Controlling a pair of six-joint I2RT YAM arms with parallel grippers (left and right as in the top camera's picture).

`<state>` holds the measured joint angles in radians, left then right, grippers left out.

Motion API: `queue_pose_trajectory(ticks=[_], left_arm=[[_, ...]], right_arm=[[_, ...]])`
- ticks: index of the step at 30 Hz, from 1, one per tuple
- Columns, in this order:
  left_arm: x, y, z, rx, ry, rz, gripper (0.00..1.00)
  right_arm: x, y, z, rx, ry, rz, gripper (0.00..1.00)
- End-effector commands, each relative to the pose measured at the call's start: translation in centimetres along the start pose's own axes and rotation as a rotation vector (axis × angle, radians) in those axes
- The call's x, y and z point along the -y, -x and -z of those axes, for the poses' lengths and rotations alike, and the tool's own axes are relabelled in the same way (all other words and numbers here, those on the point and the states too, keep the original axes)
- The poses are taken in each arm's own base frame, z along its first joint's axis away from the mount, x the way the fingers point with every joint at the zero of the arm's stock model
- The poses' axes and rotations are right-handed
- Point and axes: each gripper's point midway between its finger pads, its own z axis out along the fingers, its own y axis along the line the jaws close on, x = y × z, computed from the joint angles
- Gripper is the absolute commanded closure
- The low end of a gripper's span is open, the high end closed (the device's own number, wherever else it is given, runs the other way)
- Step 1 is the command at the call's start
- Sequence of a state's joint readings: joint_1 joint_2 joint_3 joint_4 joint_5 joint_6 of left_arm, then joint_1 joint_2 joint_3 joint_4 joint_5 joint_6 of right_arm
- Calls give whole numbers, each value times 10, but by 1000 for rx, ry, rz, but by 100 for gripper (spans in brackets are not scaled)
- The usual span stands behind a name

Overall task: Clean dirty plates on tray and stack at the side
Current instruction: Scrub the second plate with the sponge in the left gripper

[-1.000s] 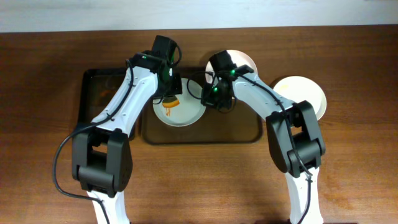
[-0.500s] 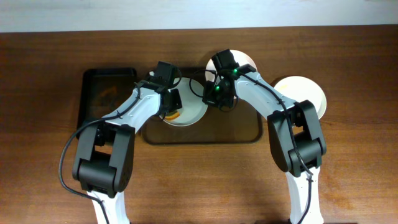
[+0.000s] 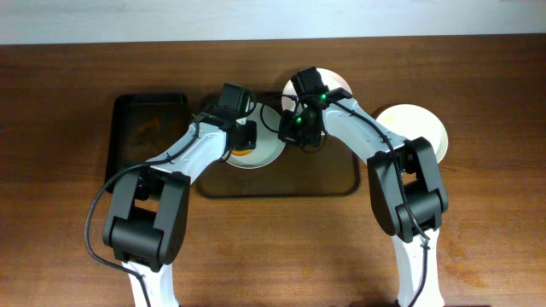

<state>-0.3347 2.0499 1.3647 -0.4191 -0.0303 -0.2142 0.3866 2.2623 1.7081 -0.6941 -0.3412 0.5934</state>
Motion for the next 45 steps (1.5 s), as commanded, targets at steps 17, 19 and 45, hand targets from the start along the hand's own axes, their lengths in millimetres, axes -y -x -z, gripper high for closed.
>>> queue_pose_trajectory(ticks=[17,19,45], left_arm=[[3,-38,-10,-223,-142,-387,100],[-9,-10,-22,-110,-73,-387,100],[-50,-10,-50,-254,134,-135,100]], right_arm=[[6,-4,-8,-22,-12,3,96],[6,-4,-8,-21,-12,3,96],[11,-11,-7,-49,-29,18,96]])
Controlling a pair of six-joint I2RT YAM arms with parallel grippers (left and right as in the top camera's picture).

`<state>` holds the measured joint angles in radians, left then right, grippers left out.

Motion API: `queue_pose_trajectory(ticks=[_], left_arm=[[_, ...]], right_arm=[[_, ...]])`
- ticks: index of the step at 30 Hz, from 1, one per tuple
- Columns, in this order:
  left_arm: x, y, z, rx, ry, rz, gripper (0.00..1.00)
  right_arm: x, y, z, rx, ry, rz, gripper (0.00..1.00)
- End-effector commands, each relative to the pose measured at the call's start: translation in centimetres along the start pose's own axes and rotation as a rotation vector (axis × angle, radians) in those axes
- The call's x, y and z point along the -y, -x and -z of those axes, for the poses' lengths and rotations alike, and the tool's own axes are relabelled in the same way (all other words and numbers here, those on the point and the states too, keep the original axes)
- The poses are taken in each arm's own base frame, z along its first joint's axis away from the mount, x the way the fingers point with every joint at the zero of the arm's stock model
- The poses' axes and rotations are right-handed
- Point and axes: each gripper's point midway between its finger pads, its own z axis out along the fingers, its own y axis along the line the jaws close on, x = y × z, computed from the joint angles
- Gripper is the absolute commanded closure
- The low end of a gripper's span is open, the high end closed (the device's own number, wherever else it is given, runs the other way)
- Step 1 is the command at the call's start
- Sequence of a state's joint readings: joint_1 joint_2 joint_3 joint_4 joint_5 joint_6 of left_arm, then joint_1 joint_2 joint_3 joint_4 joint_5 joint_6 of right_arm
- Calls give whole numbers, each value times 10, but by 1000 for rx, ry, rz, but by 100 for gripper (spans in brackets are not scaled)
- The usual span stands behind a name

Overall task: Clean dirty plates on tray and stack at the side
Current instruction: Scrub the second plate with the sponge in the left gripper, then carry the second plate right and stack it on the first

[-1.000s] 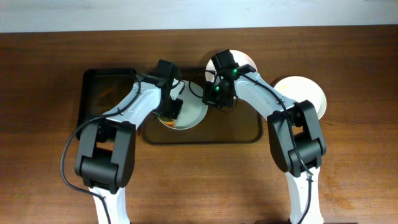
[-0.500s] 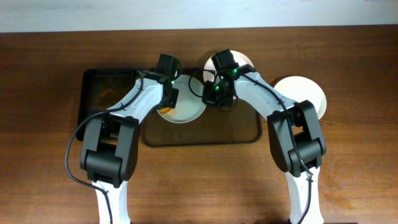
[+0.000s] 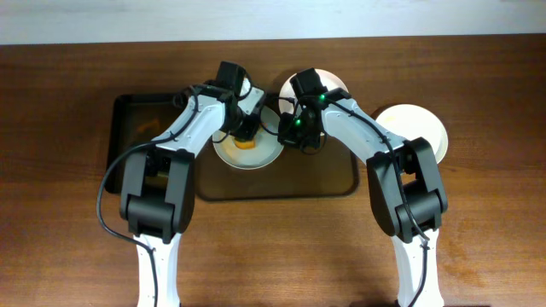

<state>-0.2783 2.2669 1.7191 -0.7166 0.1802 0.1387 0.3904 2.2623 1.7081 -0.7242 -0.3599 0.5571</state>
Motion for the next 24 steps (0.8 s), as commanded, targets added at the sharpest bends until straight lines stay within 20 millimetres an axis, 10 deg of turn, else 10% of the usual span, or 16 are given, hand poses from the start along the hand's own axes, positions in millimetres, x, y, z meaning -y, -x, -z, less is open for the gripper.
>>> queue_pose_trajectory(ticks=[1,4,8,13,20,24], left_arm=[[-69,-42,-18,-131,365,231,100],[-74,-71,-9,-233,436,314,100],[-31,-104,3,-428,225,341,100],[47,-33,52,-251,-450,241,100],[-34,18,143,-23,-438,367,100],[-65,16,141,-10,-295,357,100]], right_arm=[[11,-2,-7,-13,-29,-11,96],[11,-2,-7,-14,-29,-11,96],[12,-4,-7,-21,-33,-14,96],[11,-7,-7,-37,-24,8,96],[6,4,-7,10,-11,48,80],[5,8,-11,43,-38,97,75]])
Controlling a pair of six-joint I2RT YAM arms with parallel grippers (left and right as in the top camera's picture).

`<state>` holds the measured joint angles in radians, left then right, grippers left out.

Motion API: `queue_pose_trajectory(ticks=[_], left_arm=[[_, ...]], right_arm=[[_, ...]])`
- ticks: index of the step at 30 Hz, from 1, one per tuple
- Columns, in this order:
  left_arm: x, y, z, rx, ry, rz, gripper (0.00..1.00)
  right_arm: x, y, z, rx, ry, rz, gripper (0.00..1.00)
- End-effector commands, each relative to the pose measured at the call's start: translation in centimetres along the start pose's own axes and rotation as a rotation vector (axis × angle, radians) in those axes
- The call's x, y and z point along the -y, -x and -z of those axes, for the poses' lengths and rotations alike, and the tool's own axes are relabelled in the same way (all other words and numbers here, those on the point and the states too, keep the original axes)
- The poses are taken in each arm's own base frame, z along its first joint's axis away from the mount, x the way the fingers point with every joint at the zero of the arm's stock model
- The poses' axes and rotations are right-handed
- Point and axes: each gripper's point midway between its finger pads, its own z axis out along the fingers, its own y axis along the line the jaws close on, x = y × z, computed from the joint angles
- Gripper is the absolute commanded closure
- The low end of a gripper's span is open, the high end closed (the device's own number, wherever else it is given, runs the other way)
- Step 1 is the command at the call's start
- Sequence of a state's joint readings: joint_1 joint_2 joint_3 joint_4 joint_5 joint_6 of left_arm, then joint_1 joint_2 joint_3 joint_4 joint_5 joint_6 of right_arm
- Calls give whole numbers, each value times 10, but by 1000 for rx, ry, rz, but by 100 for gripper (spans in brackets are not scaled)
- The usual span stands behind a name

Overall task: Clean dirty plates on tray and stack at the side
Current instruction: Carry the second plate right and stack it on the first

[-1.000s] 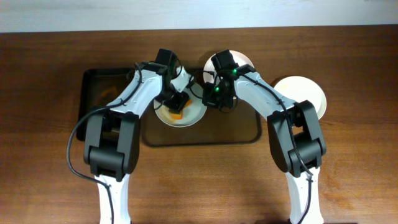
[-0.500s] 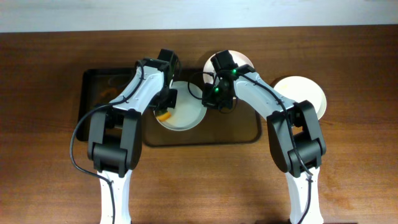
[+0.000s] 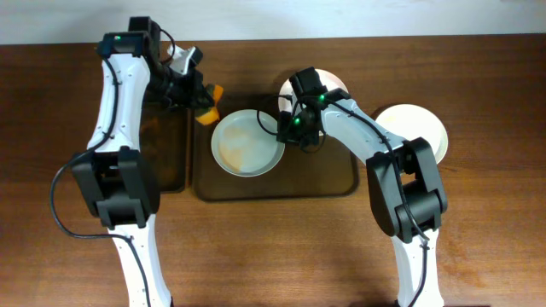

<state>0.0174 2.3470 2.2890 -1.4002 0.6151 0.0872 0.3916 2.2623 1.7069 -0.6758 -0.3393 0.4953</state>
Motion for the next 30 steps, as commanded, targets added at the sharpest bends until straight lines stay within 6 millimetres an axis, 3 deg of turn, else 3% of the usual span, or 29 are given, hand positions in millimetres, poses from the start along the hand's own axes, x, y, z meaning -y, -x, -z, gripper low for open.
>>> queue_pose_trajectory(ticks=[1,3,4,6,8,11,14,17,21,23,27,30], left_arm=[[-16,6,8,24,125,-43,100],[-20,8,8,28,145,-46,100],[-20,9,8,34,146,-50,100],[-20,12,8,43,147,-55,100],[-22,14,8,52,155,-61,100],[-22,17,8,62,156,-67,100],[-21,19,8,69,156,-74,100],[-21,21,8,75,156,-73,100],[-21,21,8,75,156,-70,100],[-21,21,8,75,156,-70,100],[-21,21,8,75,156,-70,100],[-21,20,8,75,156,-70,100]], right_arm=[[7,-9,-17,-21,-46,25,74],[9,-21,-32,-63,-58,28,78],[7,-27,-36,-84,-54,31,93],[2,-33,-37,-102,-42,37,96],[-3,-32,-25,-124,24,81,96],[-4,-15,24,-62,27,146,96],[3,-1,76,82,-173,189,96],[2,5,111,223,-409,272,96],[-13,1,131,346,-639,392,96],[-25,-4,159,461,-822,462,96],[-61,-9,209,682,-948,508,96],[-73,-13,239,807,-1048,509,96]])
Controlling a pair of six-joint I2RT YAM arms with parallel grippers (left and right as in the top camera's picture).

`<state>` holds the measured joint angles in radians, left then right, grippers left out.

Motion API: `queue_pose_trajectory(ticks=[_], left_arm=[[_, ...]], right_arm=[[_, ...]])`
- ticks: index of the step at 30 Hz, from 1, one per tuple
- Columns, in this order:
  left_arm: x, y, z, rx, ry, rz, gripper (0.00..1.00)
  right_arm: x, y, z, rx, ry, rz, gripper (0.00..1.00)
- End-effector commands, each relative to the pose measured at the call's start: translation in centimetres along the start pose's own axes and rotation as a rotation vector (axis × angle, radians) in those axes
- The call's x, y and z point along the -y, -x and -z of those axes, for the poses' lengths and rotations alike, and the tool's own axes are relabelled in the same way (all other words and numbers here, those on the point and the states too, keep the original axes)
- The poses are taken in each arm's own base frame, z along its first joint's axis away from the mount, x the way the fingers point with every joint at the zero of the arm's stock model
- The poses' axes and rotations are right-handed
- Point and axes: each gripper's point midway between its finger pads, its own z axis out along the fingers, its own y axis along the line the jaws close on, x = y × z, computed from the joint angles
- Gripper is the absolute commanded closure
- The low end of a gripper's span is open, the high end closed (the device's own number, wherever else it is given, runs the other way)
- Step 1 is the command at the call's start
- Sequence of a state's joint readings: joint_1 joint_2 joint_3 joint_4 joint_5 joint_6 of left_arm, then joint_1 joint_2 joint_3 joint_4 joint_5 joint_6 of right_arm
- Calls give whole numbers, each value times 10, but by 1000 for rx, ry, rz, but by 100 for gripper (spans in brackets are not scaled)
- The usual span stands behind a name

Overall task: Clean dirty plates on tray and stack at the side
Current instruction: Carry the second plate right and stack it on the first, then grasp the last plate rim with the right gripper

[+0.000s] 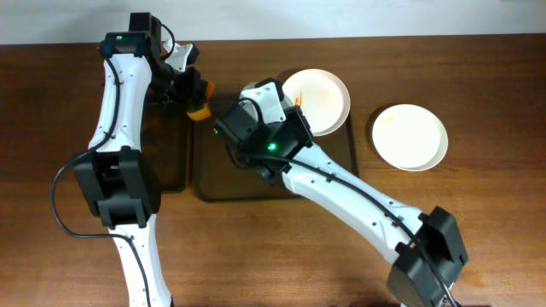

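Observation:
My left gripper (193, 92) is shut on an orange sponge (200, 102), held above the gap between the two trays at the back left. My right arm reaches across the left half of the brown tray (341, 183) and looks raised toward the camera. Its gripper (256, 104) sits near the tray's back left, and its fingers are too hidden to judge. No plate shows beneath that arm. A white plate with orange stains (322, 92) lies at the tray's back right. Another white plate (409, 136) rests on the table to the right.
A black tray (166, 158) lies left of the brown one, partly under my left arm. The wooden table (478, 222) extends to the front and right of the trays.
My right arm has moved from the wiped plate's right rim to over the tray's left half, covering where that plate lay. The left gripper with the sponge has barely moved.
First the left gripper pressed the sponge on the plate in the tray's left half, with the right gripper at that plate's rim. Then the sponge was off the plate at the back left. Now the right arm covers that spot.

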<state>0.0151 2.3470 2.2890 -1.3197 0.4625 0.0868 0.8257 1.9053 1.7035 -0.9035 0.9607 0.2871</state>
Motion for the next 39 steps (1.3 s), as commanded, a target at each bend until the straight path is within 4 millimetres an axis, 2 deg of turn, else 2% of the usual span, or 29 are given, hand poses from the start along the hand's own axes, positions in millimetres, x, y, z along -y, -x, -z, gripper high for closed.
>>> queue_pose_trajectory(ticks=[1,6,7,9,11,12,13,14,16,17,18,19,21,22,24,25,27,31,32,33,34,35,37,38,39], left_arm=[[4,5,6,22,-2,-25,100],[4,5,6,22,-2,-25,100],[4,5,6,23,-1,-25,100],[4,5,6,23,-2,-25,100],[4,5,6,23,-1,-26,100],[4,5,6,23,-1,-26,100],[4,5,6,23,-1,-26,100],[4,5,6,24,-1,-26,100],[4,5,6,22,-1,-26,100],[4,5,6,22,-1,-26,100],[4,5,6,23,-1,-26,100],[4,5,6,23,-1,-26,100],[4,6,6,25,2,-27,100],[4,6,6,27,2,-28,100],[3,7,6,28,2,-29,100],[3,7,6,29,2,-29,100],[3,7,6,29,2,-29,100],[3,7,6,28,2,-29,100],[3,7,6,28,2,-29,100],[3,7,6,28,2,-29,100],[3,7,6,29,2,-29,100],[3,7,6,29,3,-29,100],[3,8,6,32,3,-31,100],[3,9,6,38,3,-34,100],[3,10,6,43,4,-36,100]], right_arm=[[40,20,23,107,-197,-36,96],[45,26,26,135,-233,-66,96],[37,25,24,124,-186,-68,96],[-1,14,17,50,47,-58,96],[-45,-5,12,-88,379,-71,96],[-56,-11,9,-147,508,-97,96],[-57,-15,0,-218,634,-152,96],[-49,-21,-12,-287,726,-213,96],[-12,-32,-44,-400,826,-368,96],[16,-40,-65,-442,830,-456,96],[53,-55,-91,-483,792,-557,96],[96,-75,-117,-520,719,-653,96],[150,-105,-146,-549,626,-767,96],[189,-132,-164,-567,548,-840,96],[227,-171,-178,-614,432,-910,96],[243,-203,-186,-661,348,-935,96],[244,-223,-192,-692,323,-953,96],[212,-263,-211,-724,324,-963,96],[209,-267,-210,-734,325,-961,95],[209,-266,-210,-733,325,-961,72],[209,-265,-211,-730,328,-963,59],[209,-262,-211,-722,341,-968,56],[199,-212,-208,-628,482,-977,55],[185,-184,-204,-586,523,-928,55],[162,-159,-198,-551,566,-874,54]])
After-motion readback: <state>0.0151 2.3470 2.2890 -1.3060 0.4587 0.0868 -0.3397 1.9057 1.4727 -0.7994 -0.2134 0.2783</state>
